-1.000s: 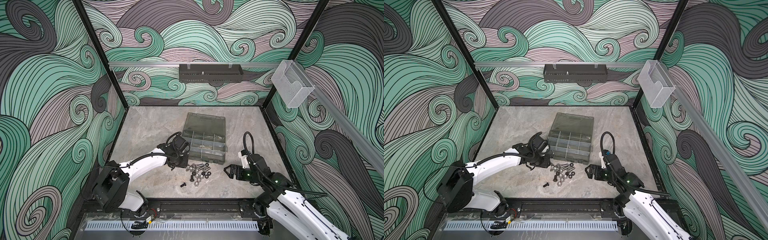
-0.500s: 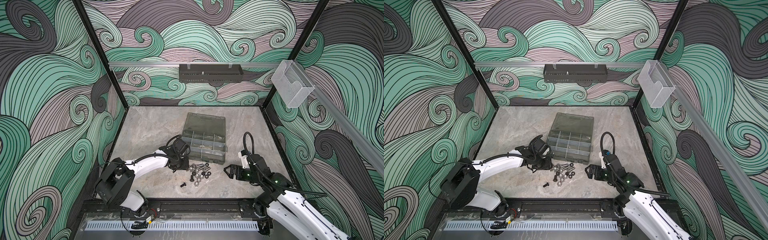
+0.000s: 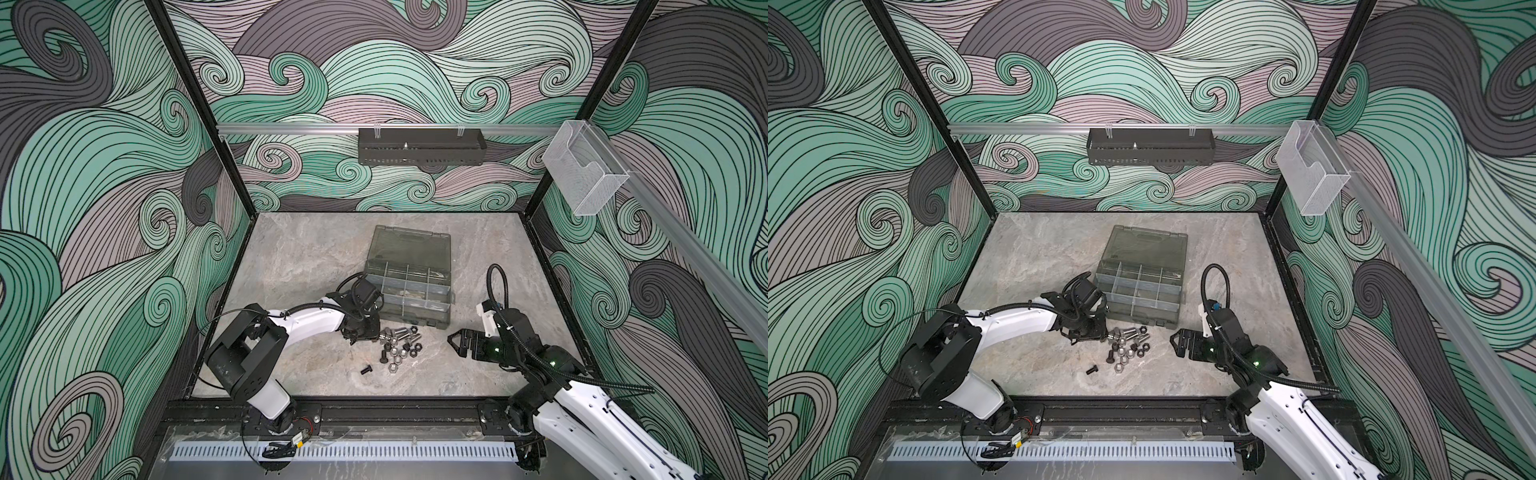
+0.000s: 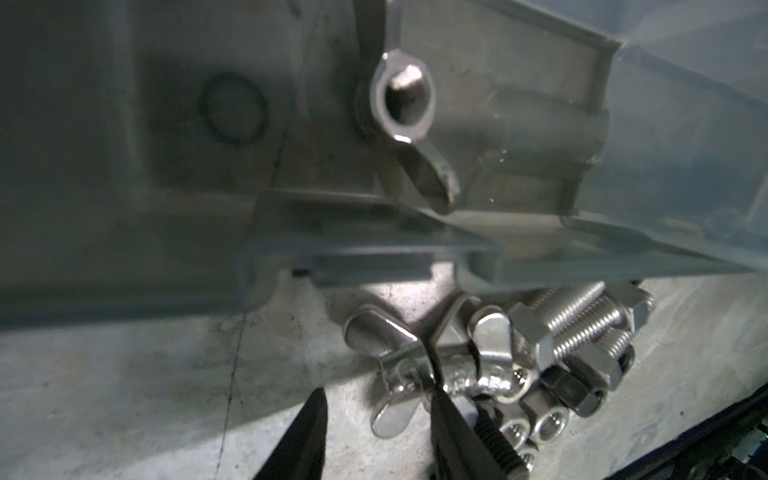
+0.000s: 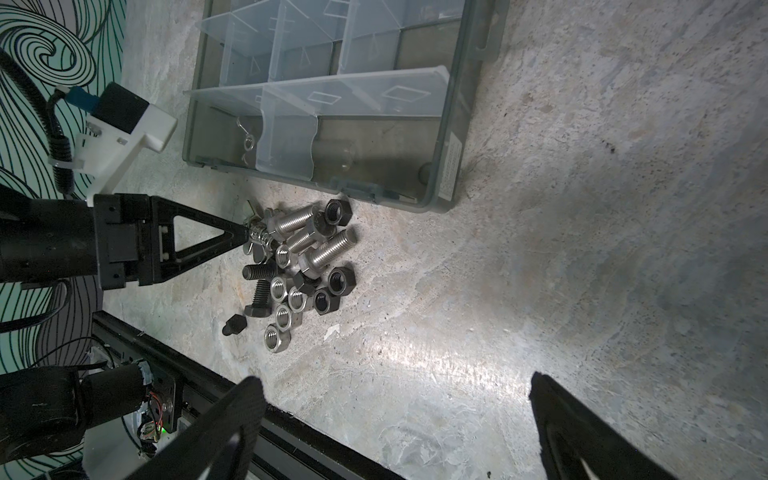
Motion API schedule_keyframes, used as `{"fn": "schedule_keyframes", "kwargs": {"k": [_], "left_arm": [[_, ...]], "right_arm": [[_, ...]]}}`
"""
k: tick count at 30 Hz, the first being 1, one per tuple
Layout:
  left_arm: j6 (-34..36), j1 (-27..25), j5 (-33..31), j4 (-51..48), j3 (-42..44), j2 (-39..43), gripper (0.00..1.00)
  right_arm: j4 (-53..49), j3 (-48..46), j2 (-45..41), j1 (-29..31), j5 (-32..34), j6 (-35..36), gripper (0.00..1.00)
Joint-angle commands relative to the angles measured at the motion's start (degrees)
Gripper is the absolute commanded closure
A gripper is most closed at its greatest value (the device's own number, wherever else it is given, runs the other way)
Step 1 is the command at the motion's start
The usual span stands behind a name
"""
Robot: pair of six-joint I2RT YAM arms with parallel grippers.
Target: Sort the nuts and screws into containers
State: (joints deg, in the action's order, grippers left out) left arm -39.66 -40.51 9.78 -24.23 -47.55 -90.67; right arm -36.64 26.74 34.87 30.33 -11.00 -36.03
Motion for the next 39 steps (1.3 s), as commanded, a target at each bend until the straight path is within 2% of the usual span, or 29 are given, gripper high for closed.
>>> {"fn": "schedule_keyframes", "kwargs": {"k": [1,18,29,39], "left_arm": [[-1.20,0.39,1.01,1.11,-1.46,-1.07,0.56],[-1.79,0.35,-0.62,2.12,-2.57,-4.16,0.58],[-0.18,0.34,-2.74,-0.13,1.81,-1.96,0.72],[0.55,0.31,-2.75,-0.97,1.15,-0.56,0.82]], "right_arm": [[0.20,-0.59,-0.51,0.35,0.81,-0.18,0.00],[0.21,-0.86,-0.42,0.35,0.78,-0.55,0.00],[-0.18,-0.95,-0.95,0.33,1.36,-0.44,0.00],[-0.40,-0.82,-1.40,0.35,1.41,-0.68,0.00]]}}
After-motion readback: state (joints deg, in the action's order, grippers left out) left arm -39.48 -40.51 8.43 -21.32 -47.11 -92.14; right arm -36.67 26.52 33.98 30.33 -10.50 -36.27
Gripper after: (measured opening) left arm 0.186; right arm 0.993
